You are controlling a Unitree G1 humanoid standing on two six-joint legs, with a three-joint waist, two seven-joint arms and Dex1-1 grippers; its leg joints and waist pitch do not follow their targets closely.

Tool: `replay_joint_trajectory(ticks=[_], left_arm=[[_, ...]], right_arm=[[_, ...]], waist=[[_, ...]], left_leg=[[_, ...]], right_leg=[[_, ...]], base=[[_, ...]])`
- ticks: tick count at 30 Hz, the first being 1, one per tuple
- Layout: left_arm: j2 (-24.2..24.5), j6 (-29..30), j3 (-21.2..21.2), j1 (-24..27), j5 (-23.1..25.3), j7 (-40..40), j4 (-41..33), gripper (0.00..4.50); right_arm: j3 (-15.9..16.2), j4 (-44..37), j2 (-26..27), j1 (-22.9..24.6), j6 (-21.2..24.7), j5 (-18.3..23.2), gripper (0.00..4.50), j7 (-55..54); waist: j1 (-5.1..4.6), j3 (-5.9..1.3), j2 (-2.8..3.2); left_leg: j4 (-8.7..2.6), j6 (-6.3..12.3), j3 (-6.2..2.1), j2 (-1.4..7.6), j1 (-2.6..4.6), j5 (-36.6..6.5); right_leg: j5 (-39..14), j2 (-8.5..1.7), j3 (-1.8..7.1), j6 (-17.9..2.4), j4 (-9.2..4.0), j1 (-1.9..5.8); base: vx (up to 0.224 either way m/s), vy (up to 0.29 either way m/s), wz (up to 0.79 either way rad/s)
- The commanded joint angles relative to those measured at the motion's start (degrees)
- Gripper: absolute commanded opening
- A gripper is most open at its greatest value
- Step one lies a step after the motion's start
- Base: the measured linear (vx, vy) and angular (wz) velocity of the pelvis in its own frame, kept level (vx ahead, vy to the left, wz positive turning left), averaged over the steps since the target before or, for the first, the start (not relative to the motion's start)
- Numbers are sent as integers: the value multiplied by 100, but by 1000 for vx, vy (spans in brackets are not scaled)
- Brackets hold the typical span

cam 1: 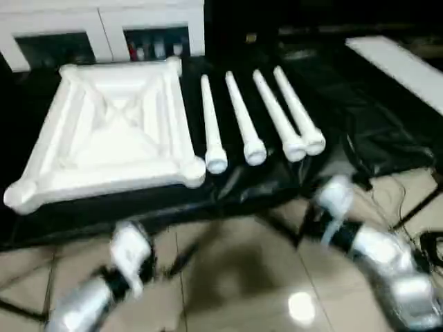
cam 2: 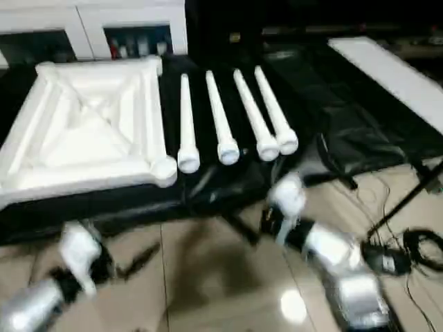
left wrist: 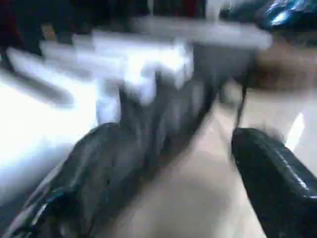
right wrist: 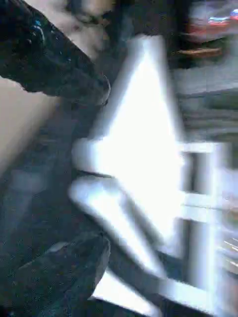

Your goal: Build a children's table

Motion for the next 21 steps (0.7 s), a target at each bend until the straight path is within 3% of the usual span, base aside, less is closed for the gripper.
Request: replay_joint_trajectory(ticks=[1, 2, 3, 4, 5, 6, 8, 10, 11, 12, 14, 15, 16, 17, 19, 20, 21], left_arm=[[-76, 361, 168, -116, -240, 442, -394, 434], [-76, 361, 168, -116, -240, 442, -394, 443], [-220, 523, 289, -325, -171, 667, -421, 443], [-817, 903, 819, -1071, 602, 1584, -105, 443], [-924, 955, 927, -1258, 606, 1767, 0, 443], [-1159, 1160, 1195, -1667, 675, 2278, 272, 443], [-1168, 1290, 1287, -1849, 654, 2531, 393, 443], [-1004, 1452, 1262, -1922, 388, 2601, 452, 443], [-931, 1456, 1183, -1908, 304, 2579, 476, 443], [-841, 1578, 1092, -1936, 182, 2524, 570, 443], [-796, 1583, 1033, -1983, 283, 2541, 689, 443], [-982, 1819, 1103, -2117, 695, 2597, 853, 443], [-1047, 1916, 1127, -2157, 867, 2645, 894, 443], [-1101, 1941, 1128, -2182, 1042, 2707, 853, 443], [-1185, 1994, 1084, -2207, 1093, 2869, 759, 443], [-1232, 2037, 981, -2235, 1052, 3023, 661, 443], [-1241, 2063, 919, -2249, 1005, 3092, 620, 443]], right_arm=[[-339, -281, 114, -179, 219, 262, 450, -484], [-339, -281, 114, -179, 219, 262, 450, -484], [-556, -223, 295, -387, 323, 130, 450, -810], [-1024, 116, 722, -932, 497, -370, 450, -1720], [-1133, 193, 827, -1029, 493, -489, 450, -1971], [-1358, 416, 1055, -1217, 562, -567, 450, -2506], [-1341, 522, 1051, -1247, 780, -687, 450, -2778], [-1059, 553, 857, -1190, 1134, -1072, 450, -3055], [-1055, 595, 921, -1150, 1114, -871, 450, -3151], [-935, 679, 927, -1185, 1152, -840, 450, -3191], [-821, 831, 986, -1227, 1100, -905, 450, -3245], [-682, 1038, 1159, -1301, 1063, -1259, 450, -3168], [-656, 1090, 1221, -1311, 1064, -1337, 450, -3128], [-551, 1105, 1220, -1318, 1062, -1511, 450, -3133], [-469, 1074, 1190, -1314, 1191, -1484, 450, -3087], [-358, 996, 1079, -1312, 1218, -1535, 450, -3068], [-300, 948, 1012, -1311, 1204, -1568, 450, -3063]], waist=[[3, -244, -36], [-4, -235, -13], [-5, -243, -13], [-29, -230, -41], [-85, -276, -49], [-49, -314, -70], [-44, -299, -50], [-62, -280, -123], [-46, -333, -96], [-75, -307, -234], [-58, -339, -156], [-72, -368, -161], [-86, -345, -176], [-73, -354, -150], [-58, -356, -142], [-5, -320, -119], [-72, -370, -42]], left_leg=[[-408, 373, 30, 140, -29, -1016], [-405, 295, 38, 112, -24, -1035], [-396, 225, 39, 98, -21, -1058], [-412, 173, 44, 99, -32, -1093], [-381, -43, 40, 66, 1, -1046], [-331, -141, 49, 33, 39, -863], [-360, -175, -1, 26, -64, -732], [-343, -172, 10, -2, -63, -858], [-322, -176, -6, -18, -55, -619], [-302, -85, 12, -20, -96, -432], [-272, -5, -1, -31, -103, -154], [-240, 67, 11, -30, -110, 64], [-234, 134, 23, -27, -115, 131], [-234, 147, 17, -24, -109, 109], [-240, 167, 20, 4, -79, -97], [-295, 536, -211, -131, -374, -21], [-196, 1085, -319, -173, -327, 242]], right_leg=[[-1001, -171, 249, -1049, -374, 234], [-1205, -160, 249, -951, -402, 210], [-1321, -146, 249, -816, -416, 209], [-1387, -134, 253, -762, -423, 202], [-1417, -111, 251, -707, -406, 181], [-1179, -109, 274, -710, -388, 149], [-927, -105, 252, -606, -334, 239], [-1042, -82, 259, -448, -366, 218], [-731, -78, 271, -429, -315, 244], [-369, -65, 277, -458, -300, 229], [36, -67, 286, -553, -228, 236], [378, -52, 286, -659, -200, 236], [503, -59, 283, -755, -205, 229], [492, -74, 285, -793, -200, 248], [301, -88, 294, -860, -218, 250], [460, -195, 45, -857, -177, 451], [673, -231, -122, -852, -248, 435]], base=[[0, 0, 0], [0, 0, 0], [0, 0, 0], [0, 0, 0], [0, 0, 0], [-54, -3, 4], [-52, -4, 0], [0, 0, 0], [0, 0, 0], [0, 0, 0], [0, 0, 0], [0, 0, 0], [0, 0, 0], [0, 0, 0], [0, 0, 0], [0, 0, 0], [-27, 3, 40]])
